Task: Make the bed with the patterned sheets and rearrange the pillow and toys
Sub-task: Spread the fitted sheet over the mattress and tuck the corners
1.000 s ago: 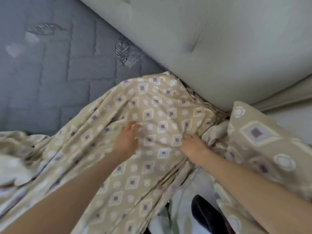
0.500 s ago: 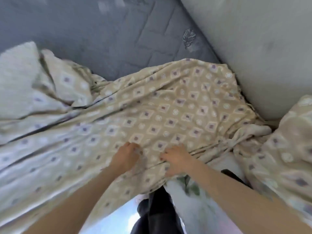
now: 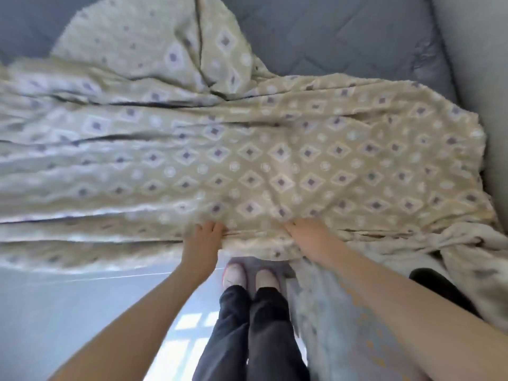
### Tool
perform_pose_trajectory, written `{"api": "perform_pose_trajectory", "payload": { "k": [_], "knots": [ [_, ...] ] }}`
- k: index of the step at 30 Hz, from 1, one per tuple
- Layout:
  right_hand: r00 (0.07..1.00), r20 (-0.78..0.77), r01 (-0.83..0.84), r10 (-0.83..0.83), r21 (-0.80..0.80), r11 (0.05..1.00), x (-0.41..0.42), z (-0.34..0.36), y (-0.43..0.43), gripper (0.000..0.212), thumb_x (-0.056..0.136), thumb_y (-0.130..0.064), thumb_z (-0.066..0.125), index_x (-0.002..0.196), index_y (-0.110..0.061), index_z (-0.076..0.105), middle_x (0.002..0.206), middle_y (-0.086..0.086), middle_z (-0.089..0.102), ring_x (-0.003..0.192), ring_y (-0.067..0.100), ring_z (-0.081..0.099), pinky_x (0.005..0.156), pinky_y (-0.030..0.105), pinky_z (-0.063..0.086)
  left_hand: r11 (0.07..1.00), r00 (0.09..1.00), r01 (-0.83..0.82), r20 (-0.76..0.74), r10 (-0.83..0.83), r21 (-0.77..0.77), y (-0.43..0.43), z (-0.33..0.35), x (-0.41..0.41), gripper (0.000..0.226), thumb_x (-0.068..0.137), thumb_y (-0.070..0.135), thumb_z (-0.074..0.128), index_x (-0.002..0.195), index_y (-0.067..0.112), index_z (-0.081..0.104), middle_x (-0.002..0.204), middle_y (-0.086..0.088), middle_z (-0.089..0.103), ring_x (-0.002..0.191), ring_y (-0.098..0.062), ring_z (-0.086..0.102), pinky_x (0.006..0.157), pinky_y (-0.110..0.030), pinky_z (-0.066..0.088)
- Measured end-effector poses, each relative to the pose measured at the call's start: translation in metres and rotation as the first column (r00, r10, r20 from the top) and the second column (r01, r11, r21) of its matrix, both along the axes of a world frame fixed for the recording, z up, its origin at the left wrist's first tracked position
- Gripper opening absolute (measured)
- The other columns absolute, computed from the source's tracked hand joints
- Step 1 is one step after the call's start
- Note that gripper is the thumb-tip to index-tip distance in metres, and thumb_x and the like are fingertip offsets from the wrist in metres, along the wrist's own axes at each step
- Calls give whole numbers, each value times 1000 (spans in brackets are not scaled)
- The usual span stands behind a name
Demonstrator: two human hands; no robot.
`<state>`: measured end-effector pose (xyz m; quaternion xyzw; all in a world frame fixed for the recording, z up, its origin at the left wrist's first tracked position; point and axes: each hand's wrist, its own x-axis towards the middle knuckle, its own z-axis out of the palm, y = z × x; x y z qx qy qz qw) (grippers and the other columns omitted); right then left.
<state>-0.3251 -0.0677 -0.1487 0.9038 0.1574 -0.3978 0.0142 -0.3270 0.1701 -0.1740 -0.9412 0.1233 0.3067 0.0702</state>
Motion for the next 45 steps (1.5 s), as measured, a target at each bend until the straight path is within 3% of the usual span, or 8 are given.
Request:
{"api": "perform_pose_trajectory", "payload": {
  "k": [10,15,19,23,27,30,37,45],
  "knots": [
    [997,-15,-73,73,-9,997,-24,5,-16,77,90,6,40,152,-27,9,96,6,56,83,22,56,65,31,41,976,993,-91,-89,74,-196,-10,-1,-39,57,83,-3,45,134,22,47,116,-3,56,106,-23,55,78,-25,36],
    [992,-127,10,-13,-30,1000,-45,-17,-29,54,97,-5,33,145,-29,34,131,10,54,117,29,53,94,35,46,975,984,-160,-99,146,-155,-18,-10,-69,34,96,6,37,116,33,43,89,10,57,76,-6,53,61,-14,37],
    [993,-115,-33,23,-89,996,-53,-31,-34,38,97,-12,36,133,-16,48,131,10,54,121,29,49,97,35,41,1000,1000,3,-29,-4,-30,-16,-19,-75,54,94,3,38,143,18,24,112,2,59,95,-16,61,64,-23,41],
    [973,-228,3,-24,-90,996,-47,-39,-32,37,95,-9,39,128,-10,54,130,11,56,118,27,53,98,32,42,998,989,-37,-148,28,-55,-18,-24,-74,36,98,15,39,133,20,39,91,5,51,93,-19,58,60,-21,36],
    [954,-298,-25,-20,-146,989,-45,-47,-28,33,92,-9,38,113,-7,62,116,11,64,103,25,60,86,29,46,1000,990,26,-141,-24,12,-16,-33,-67,46,95,7,42,139,18,37,129,-2,54,113,-21,57,84,-26,50],
    [913,-380,92,-147,-159,983,-47,-58,-28,32,92,-11,38,116,-5,58,119,12,61,99,25,57,78,27,40,999,981,39,-192,-40,-7,-11,-43,-66,49,94,6,43,140,21,39,130,-2,55,116,-21,56,90,-29,50],
    [858,-435,214,-273,-181,960,-53,-81,-30,53,95,-22,37,147,-17,31,154,7,30,134,28,37,108,42,34,999,954,-19,-301,9,-28,-3,-64,-77,49,94,6,45,141,17,36,122,-3,59,109,-21,59,86,-29,52],
    [913,-302,274,-275,-49,961,-47,-62,-37,30,95,-33,38,116,-21,54,123,2,58,106,21,55,86,35,46,980,925,-192,-344,163,-52,9,-47,-74,60,91,10,50,145,23,27,145,-8,32,124,-30,46,89,-36,47]
  ]
}}
